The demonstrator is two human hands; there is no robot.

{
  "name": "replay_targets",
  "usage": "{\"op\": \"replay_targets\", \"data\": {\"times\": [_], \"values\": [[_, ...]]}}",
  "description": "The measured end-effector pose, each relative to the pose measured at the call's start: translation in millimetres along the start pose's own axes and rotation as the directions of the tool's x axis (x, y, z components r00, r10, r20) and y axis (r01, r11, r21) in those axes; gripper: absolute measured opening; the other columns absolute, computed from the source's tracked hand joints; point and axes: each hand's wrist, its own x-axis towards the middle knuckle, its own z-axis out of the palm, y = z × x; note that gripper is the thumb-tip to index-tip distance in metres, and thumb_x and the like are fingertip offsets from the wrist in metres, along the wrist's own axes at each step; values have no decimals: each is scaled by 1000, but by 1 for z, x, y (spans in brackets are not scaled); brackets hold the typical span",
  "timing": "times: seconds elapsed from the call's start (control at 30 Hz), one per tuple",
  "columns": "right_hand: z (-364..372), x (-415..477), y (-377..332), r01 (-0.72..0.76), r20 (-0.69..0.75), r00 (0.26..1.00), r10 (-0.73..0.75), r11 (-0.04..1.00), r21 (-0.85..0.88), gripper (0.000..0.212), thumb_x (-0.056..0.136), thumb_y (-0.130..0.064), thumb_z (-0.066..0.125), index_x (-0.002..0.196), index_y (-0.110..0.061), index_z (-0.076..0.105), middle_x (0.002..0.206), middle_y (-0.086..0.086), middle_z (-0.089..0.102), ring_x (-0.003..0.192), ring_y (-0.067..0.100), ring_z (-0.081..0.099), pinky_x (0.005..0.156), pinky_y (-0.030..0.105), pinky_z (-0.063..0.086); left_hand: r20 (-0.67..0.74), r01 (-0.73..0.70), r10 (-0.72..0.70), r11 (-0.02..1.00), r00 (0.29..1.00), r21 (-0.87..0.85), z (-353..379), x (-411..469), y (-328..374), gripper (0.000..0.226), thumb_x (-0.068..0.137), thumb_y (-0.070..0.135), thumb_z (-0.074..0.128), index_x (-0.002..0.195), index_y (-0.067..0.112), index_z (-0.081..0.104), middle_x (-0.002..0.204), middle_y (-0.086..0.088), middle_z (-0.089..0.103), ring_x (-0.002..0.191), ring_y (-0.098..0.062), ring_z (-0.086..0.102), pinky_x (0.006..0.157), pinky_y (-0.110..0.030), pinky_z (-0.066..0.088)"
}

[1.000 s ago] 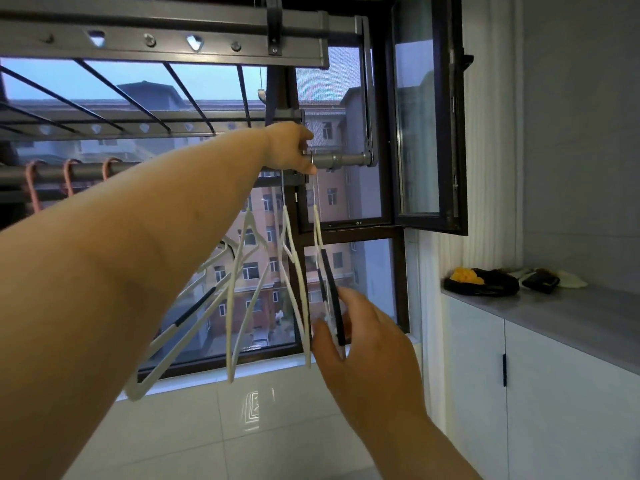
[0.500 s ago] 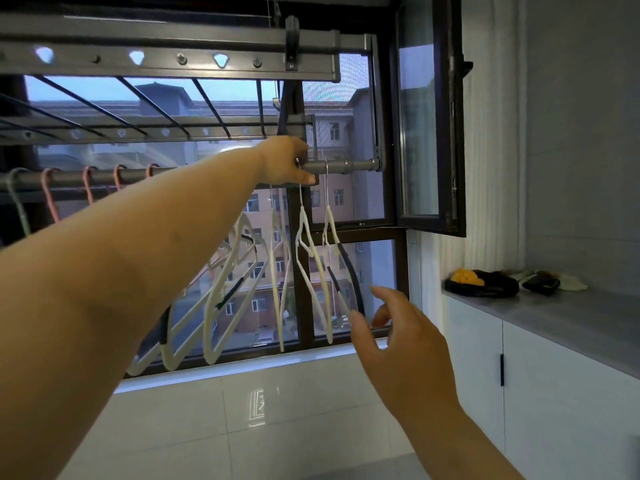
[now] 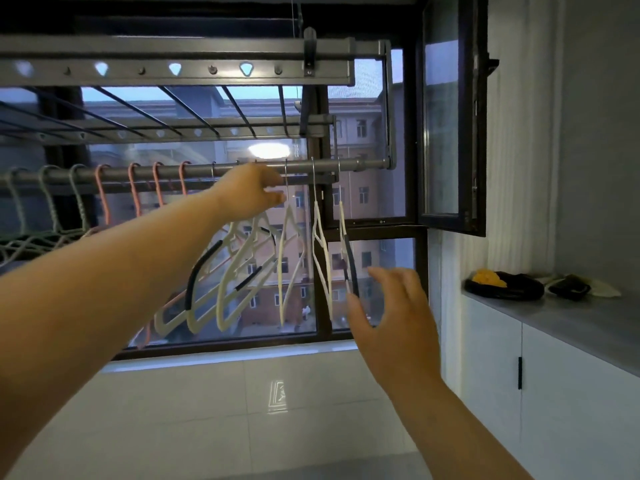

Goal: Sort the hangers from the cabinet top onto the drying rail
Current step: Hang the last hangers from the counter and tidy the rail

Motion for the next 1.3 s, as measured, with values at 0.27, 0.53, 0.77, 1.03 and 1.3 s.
{"op": "replay_targets", "data": {"times": [0.27, 0.53, 0.77, 1.03, 1.3], "values": [[16, -1, -9, -29, 92, 995, 27, 999, 24, 42, 88, -27, 55, 128, -16, 45, 133, 1, 43, 111, 10, 44, 81, 17, 35, 11, 23, -23, 999, 1000, -25, 24, -28, 8, 26, 90, 31, 51, 103, 13, 64, 109, -6, 65, 87, -13, 53, 83, -30, 42], [25, 2, -7, -69, 177, 982, 64, 997, 25, 42, 90, -28, 53, 130, -19, 42, 132, -2, 46, 114, 11, 46, 82, 15, 34, 24, 49, -60, 943, 998, 329, 53, -22, 27, 43, 80, 51, 57, 102, 15, 66, 105, -2, 67, 106, -22, 56, 106, -44, 23], [30, 5, 0, -92, 200, 976, 86, 996, 18, 40, 93, -25, 48, 132, -19, 40, 123, 0, 53, 94, 3, 44, 78, 13, 34, 23, 97, -109, 952, 994, 292, 53, -24, 20, 21, 81, 35, 61, 90, 17, 66, 88, -1, 65, 85, -21, 54, 101, -39, 30], [28, 6, 7, -121, 196, 974, 113, 992, 25, 37, 94, -22, 46, 131, -17, 41, 117, 3, 58, 89, 4, 46, 77, 14, 39, 22, 80, -89, 962, 996, 262, 53, -30, 17, 10, 81, 27, 62, 77, 23, 54, 81, 0, 59, 88, -22, 62, 94, -34, 37], [22, 6, 13, -135, 163, 978, 133, 991, -4, 35, 94, -23, 46, 128, -16, 42, 115, 3, 58, 88, 6, 48, 76, 16, 39, -13, 66, -65, 952, 998, 299, 55, -30, 27, 13, 81, 31, 60, 78, 22, 51, 85, -3, 64, 90, -25, 63, 89, -33, 37]]}}
